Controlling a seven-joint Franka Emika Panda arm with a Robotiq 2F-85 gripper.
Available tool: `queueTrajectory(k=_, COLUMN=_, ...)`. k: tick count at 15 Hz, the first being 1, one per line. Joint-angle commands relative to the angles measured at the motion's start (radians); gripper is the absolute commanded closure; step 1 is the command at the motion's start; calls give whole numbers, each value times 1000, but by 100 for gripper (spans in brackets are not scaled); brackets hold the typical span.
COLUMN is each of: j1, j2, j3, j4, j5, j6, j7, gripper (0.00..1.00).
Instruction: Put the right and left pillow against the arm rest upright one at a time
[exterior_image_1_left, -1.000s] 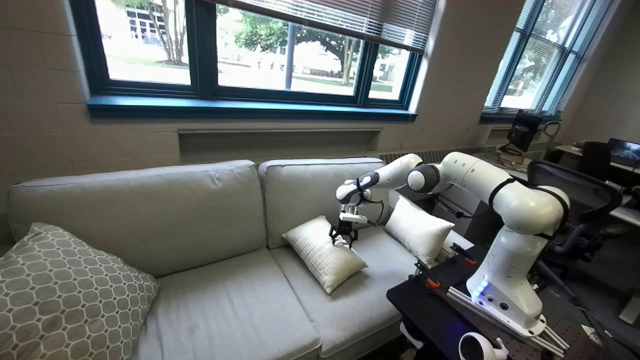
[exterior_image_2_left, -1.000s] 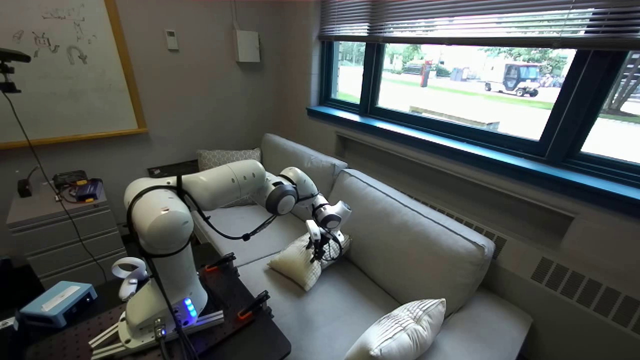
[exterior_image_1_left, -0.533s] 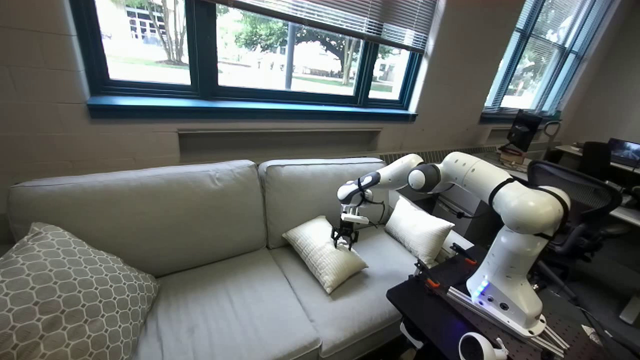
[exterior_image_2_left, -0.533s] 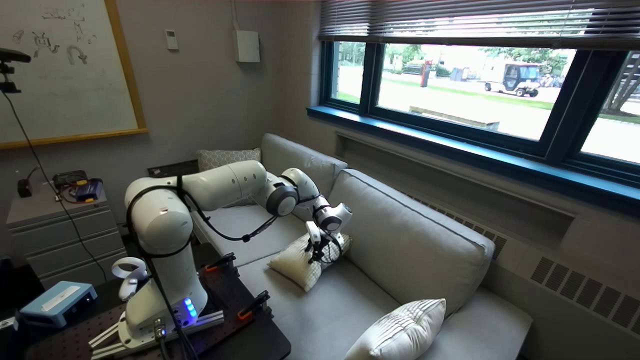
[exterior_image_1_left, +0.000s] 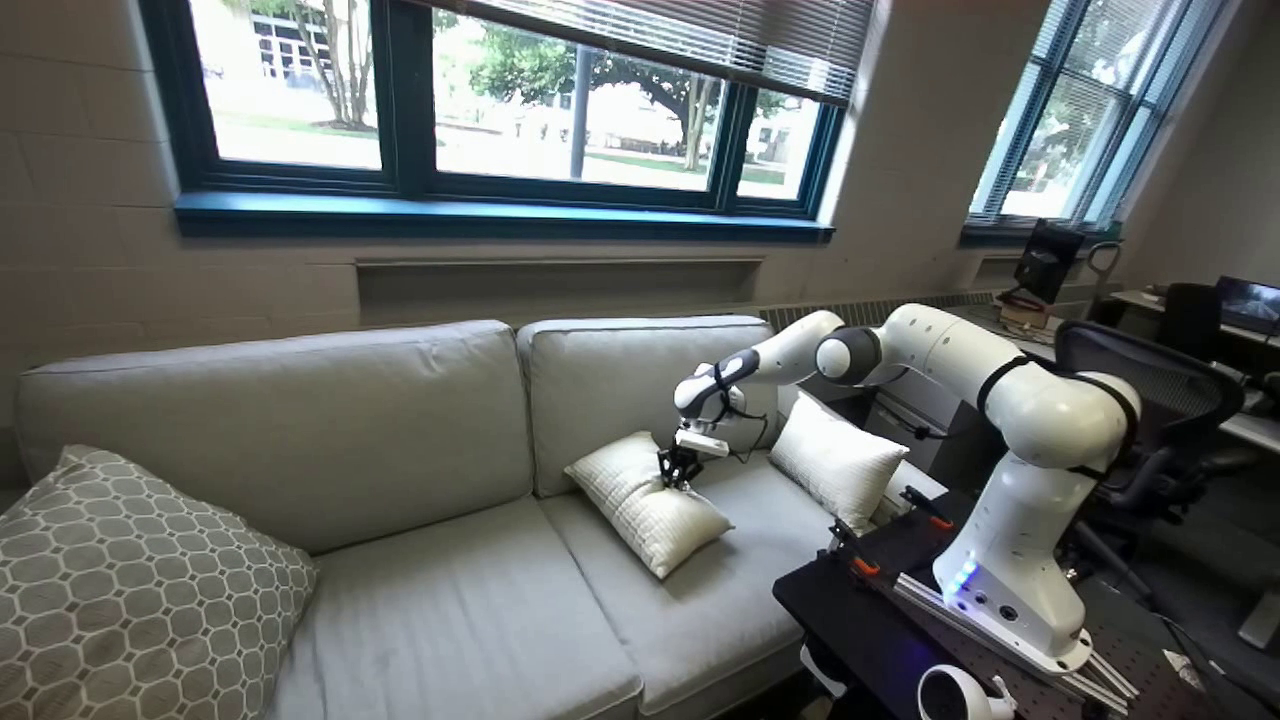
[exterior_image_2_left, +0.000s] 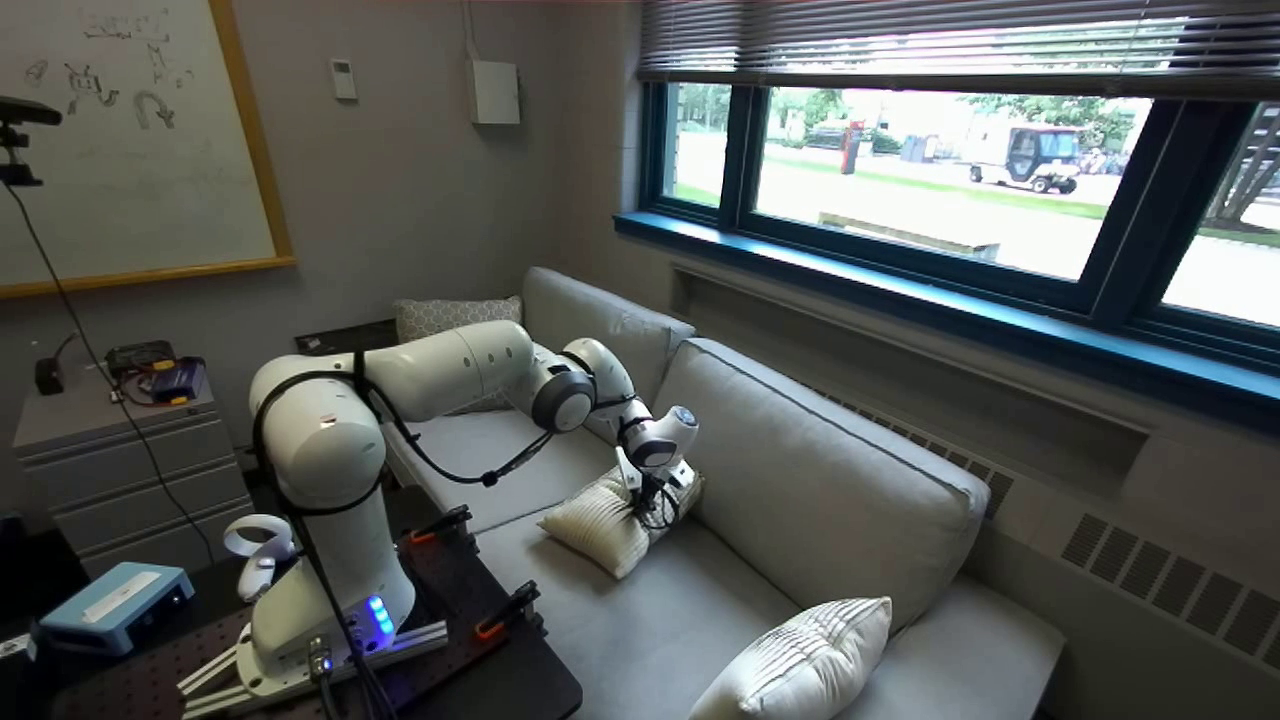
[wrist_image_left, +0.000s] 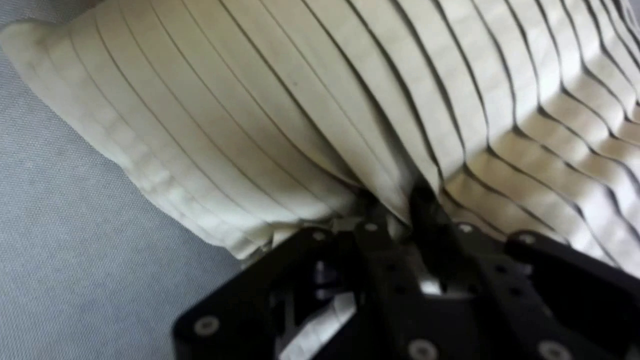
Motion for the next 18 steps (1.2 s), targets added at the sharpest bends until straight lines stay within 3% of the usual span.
queueTrajectory(k=1, j1=-8, j2=0, j3=20, j4=-11, j5=19, j6=110, j7=-26, gripper=94)
queueTrajectory(k=5, j1=-9, j2=0, j3=21, j4=-3, j5=16, j6=148, j7=-15, gripper=88)
queueTrajectory(k=12, j1=-25, j2=-5, j3=41, j4=61, j5=24, j6=164, j7=-14, gripper=90)
queueTrajectory(k=13, j1=-28, j2=-7, j3=47, j4=72, j5=24, j6=154, j7=-18, gripper=64)
queueTrajectory(k=15, j1=-34, j2=-9, j3=54, j4=91, j5=20, j6=148, j7=-34, gripper=64)
queueTrajectory(k=18, j1=-38, j2=-13, j3=56, j4=103, j5=16, j6=170, j7=-51, gripper=45)
